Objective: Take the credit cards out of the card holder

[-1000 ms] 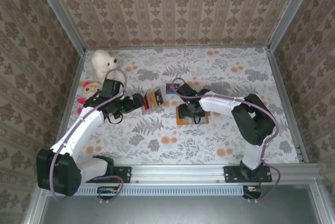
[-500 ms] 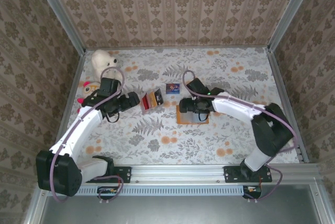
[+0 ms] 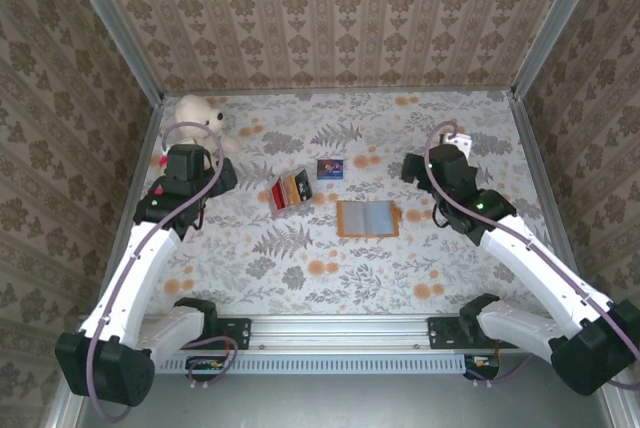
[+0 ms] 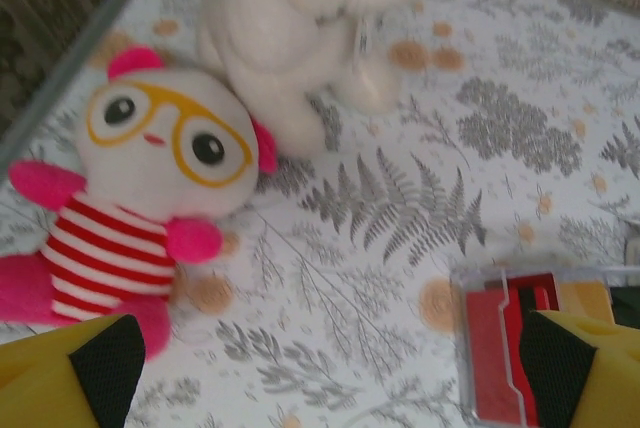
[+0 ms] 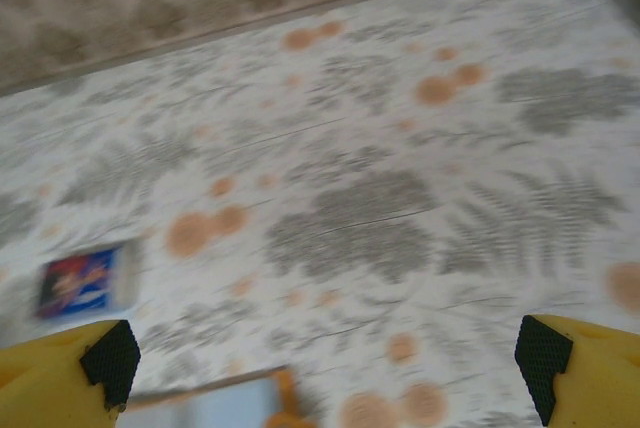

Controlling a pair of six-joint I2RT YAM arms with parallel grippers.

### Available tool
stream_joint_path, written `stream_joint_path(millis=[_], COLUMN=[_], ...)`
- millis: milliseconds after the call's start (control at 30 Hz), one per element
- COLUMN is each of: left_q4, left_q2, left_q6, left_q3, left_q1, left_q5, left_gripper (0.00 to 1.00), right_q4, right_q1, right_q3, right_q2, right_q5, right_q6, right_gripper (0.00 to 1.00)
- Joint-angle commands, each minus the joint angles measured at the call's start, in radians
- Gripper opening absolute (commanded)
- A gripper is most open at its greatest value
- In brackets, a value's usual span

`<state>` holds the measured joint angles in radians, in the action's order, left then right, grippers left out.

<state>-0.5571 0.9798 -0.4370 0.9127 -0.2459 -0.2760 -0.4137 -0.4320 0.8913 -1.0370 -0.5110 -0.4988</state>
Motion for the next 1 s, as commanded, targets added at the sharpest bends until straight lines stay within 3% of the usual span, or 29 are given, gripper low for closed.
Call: stream_joint_path(millis=[0, 333, 433, 533, 967], left_q4=[0.128, 0.439, 0.474, 0.698, 1.256], left_q2=[-0.021, 0.029, 0.039, 0.040, 0.168], left_q6=[0.129, 0.278, 0.266, 0.374, 0.449], left_q3=[-0.063, -0.278, -0.305, -0.423, -0.671], left_q1=[0.012, 0.039, 0.070, 0.101, 0.219], left_q5=[-0.089, -0.223, -0.231, -0.043, 0.232], left_gripper=[1.00, 1.00, 1.00, 1.00, 1.00], right_q4=[0.054, 0.428, 0.526, 0.679, 1.119], right_q1=[0.049, 0.197, 0.221, 0.239, 0.317], right_q3=[-0.071, -0.334, -0.386, -0.454, -0.572], right_q2=[0.041, 0.024, -0.025, -0.082, -0.205], right_q5=[-0.188, -0.184, -0.108, -0.078, 0.102], right_q6=[0.108, 0.303, 0.365, 0.408, 0.464], right_gripper=[1.00, 1.00, 1.00, 1.00, 1.00])
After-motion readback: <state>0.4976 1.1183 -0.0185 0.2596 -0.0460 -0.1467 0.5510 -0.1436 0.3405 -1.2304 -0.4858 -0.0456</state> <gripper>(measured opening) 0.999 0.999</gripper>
